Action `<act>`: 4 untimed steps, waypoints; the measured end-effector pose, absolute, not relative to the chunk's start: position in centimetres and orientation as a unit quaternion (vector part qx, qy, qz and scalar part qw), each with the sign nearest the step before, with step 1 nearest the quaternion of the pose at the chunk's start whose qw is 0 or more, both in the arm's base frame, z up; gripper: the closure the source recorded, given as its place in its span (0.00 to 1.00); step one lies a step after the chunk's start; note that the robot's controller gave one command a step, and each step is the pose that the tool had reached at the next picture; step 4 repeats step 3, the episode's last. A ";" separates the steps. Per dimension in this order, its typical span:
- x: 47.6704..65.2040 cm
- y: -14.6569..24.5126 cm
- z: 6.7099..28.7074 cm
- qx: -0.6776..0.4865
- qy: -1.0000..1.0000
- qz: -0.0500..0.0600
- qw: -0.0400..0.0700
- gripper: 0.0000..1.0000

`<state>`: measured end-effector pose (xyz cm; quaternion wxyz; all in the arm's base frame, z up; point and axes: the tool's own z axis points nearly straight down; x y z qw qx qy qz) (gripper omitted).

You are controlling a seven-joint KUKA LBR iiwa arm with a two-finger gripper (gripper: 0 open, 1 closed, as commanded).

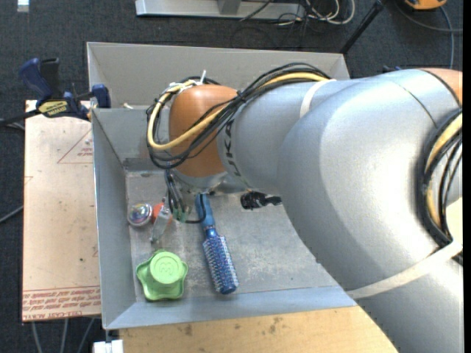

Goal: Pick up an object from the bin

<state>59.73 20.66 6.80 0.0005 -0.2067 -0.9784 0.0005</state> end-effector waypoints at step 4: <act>60.0 20.8 14.4 -0.207 -0.978 -0.002 -0.003 1.00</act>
Offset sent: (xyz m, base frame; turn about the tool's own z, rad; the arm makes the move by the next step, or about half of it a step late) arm 0.0000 0.0000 0.0000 0.0000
